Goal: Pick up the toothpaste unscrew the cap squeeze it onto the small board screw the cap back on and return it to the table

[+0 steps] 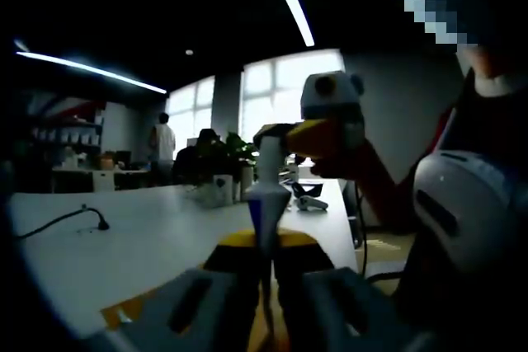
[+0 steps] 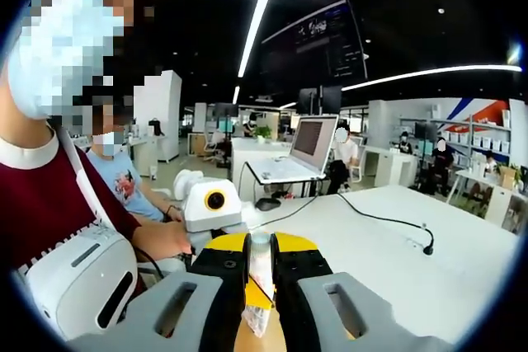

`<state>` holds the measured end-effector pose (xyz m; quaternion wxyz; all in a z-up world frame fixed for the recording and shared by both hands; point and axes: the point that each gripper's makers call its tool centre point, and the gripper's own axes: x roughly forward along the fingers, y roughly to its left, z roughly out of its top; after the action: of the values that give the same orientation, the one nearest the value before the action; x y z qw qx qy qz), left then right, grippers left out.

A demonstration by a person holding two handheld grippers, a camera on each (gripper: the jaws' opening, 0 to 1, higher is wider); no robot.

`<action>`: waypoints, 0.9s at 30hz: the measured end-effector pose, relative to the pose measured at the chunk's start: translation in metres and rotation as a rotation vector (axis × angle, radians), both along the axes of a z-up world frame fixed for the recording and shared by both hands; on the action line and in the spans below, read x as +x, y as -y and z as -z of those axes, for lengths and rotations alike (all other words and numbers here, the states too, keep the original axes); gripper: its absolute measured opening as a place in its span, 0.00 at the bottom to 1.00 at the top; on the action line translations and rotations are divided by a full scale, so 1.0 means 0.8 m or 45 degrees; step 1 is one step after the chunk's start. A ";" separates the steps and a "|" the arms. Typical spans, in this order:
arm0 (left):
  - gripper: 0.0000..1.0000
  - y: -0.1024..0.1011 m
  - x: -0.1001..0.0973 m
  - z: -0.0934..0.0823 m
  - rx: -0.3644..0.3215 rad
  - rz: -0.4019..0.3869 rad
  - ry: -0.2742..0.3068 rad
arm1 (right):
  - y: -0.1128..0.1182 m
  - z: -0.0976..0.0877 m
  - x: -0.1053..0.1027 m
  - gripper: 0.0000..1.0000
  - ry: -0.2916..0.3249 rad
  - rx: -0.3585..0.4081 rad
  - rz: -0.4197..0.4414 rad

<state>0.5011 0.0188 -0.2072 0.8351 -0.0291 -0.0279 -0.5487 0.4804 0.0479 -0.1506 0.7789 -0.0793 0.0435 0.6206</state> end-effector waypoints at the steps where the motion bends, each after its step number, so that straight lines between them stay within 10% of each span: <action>1: 0.04 0.000 0.000 0.000 -0.002 0.002 -0.002 | 0.000 0.000 0.000 0.09 0.002 0.000 0.001; 27: 0.04 -0.002 -0.002 0.001 0.003 0.002 -0.008 | 0.000 0.001 -0.001 0.09 -0.006 0.041 -0.022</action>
<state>0.4993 0.0207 -0.2076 0.8347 -0.0301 -0.0246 -0.5493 0.4797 0.0480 -0.1517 0.7745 -0.0655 0.0345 0.6282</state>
